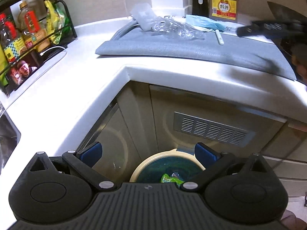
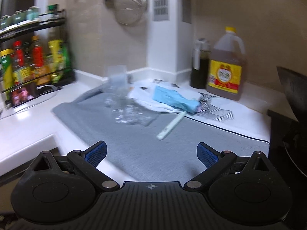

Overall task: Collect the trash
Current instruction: 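Raise both tools back up toward the trash on the grey mat, then grasp the clear plastic container with the left gripper while the right grasps the blue glove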

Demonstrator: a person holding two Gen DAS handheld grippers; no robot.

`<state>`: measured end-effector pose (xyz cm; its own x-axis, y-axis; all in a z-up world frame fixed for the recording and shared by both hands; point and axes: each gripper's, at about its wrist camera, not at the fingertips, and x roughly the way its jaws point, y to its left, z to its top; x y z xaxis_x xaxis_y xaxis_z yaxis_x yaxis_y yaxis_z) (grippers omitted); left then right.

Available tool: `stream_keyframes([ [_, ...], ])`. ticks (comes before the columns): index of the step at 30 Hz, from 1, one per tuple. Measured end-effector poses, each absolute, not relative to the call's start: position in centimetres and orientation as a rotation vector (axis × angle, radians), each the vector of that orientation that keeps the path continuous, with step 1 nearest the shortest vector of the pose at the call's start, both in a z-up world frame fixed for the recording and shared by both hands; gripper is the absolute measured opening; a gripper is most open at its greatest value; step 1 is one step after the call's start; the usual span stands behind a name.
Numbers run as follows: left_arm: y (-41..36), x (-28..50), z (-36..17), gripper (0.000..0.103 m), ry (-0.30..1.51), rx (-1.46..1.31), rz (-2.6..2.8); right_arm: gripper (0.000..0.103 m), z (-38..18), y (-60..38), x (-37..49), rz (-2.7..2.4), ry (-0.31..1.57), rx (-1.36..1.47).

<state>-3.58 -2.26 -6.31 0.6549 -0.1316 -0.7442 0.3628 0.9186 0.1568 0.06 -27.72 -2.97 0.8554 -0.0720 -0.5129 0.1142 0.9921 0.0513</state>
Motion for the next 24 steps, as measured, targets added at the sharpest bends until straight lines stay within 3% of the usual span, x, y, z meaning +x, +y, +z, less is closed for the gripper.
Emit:
stream_keyframes([
  [6, -2.6, -2.8, -6.2, 0.103, 0.837, 0.323, -0.288, 0.100, -3.0, -31.1, 7.0, -0.221, 0.487, 0.057],
  [14, -1.9, 1.5, -4.6, 0.103, 0.897, 0.212, -0.252, 0.101, -4.9, -34.1, 16.5, -0.208, 0.555, 0.156],
  [20, -3.1, 8.1, -1.3, 0.103, 0.803, 0.147, -0.190, 0.100, -6.7, -34.2, 21.0, -0.235, 0.599, 0.128],
  [21, -3.5, 9.4, -0.8, 0.103, 0.781, 0.137, -0.173, 0.077, -7.0, -34.1, 21.4, -0.251, 0.630, 0.108],
  [22, -3.9, 10.7, -0.3, 0.103, 0.752, 0.132, -0.161, 0.044, -7.2, -34.1, 21.5, -0.259, 0.636, 0.107],
  [24, -5.1, 13.4, 0.6, 0.103, 0.692, 0.141, -0.126, 0.043, -7.2, -34.3, 20.8, -0.243, 0.588, 0.134],
])
